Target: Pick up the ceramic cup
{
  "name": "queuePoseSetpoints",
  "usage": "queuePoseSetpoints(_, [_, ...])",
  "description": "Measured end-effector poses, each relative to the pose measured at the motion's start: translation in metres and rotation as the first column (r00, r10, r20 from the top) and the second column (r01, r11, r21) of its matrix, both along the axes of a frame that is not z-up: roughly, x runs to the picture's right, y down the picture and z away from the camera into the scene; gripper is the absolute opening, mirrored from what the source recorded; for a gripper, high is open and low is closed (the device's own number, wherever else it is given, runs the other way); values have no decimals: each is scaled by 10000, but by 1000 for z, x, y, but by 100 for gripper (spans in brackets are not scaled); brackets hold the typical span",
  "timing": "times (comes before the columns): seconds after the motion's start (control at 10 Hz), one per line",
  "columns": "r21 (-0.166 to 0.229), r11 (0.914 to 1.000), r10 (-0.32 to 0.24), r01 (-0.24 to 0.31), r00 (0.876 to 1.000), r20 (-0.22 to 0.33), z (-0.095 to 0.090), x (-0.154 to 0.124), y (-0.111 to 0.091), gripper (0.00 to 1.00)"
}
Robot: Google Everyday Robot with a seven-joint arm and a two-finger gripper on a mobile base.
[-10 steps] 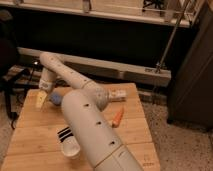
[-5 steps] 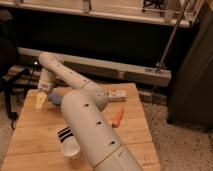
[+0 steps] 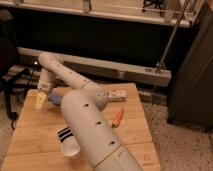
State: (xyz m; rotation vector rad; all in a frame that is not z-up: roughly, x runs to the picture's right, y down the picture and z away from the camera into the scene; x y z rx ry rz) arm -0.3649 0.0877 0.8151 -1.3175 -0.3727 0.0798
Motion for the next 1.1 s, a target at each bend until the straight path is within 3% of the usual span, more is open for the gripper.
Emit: queuePoseSetpoints(1.1, [55, 9999, 128, -127, 9997, -197, 7, 1, -3, 80])
